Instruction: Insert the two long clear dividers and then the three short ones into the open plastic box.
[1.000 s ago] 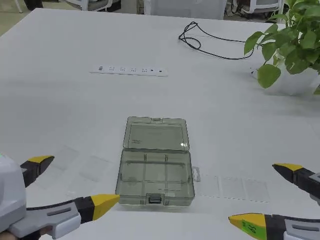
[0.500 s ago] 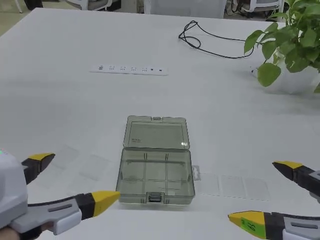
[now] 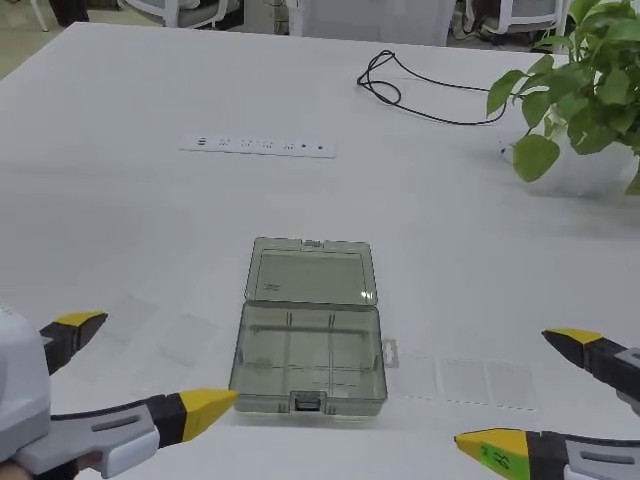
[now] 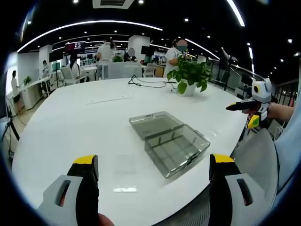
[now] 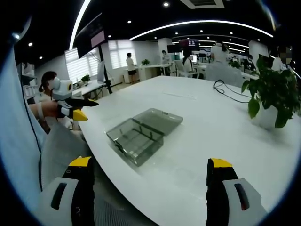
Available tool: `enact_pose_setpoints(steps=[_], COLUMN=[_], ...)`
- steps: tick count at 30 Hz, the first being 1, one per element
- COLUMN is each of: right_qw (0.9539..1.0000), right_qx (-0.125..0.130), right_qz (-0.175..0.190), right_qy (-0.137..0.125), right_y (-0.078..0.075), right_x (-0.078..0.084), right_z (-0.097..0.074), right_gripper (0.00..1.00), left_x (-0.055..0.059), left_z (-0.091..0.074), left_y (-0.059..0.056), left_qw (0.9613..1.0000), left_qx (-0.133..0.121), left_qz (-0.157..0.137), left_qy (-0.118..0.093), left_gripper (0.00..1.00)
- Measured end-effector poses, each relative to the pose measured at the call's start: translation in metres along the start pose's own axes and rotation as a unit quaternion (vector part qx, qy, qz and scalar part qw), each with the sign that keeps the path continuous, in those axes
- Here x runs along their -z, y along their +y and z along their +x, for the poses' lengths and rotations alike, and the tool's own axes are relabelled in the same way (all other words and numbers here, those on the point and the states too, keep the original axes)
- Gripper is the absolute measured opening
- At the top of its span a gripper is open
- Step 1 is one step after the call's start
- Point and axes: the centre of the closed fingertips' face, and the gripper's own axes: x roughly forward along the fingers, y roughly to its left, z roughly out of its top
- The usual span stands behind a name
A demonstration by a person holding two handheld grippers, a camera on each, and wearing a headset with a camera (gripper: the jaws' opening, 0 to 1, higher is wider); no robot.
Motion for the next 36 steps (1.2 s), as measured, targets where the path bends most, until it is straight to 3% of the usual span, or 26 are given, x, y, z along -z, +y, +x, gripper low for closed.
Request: enact_pose_setpoints(steps=[21, 36], right_qw=[0.9999, 1.0], right_qx=[-0.004, -0.002], right_qz=[0.01, 0.006], right_qy=[-0.003, -0.001], right_y=[0.009, 0.01], right_x=[0.0, 0.003], right_z=[0.006, 0.005], right_gripper=[1.0, 1.0], left_x=[0.003, 0.011], left_z=[-0.004, -0.004], left_y=[0.003, 0.001], left_qw=[1.0, 0.9996], left_qx=[-0.005, -0.002], left_qz=[0.0, 0.01], left_qy=[0.007, 0.028], left_gripper=[1.0, 1.0])
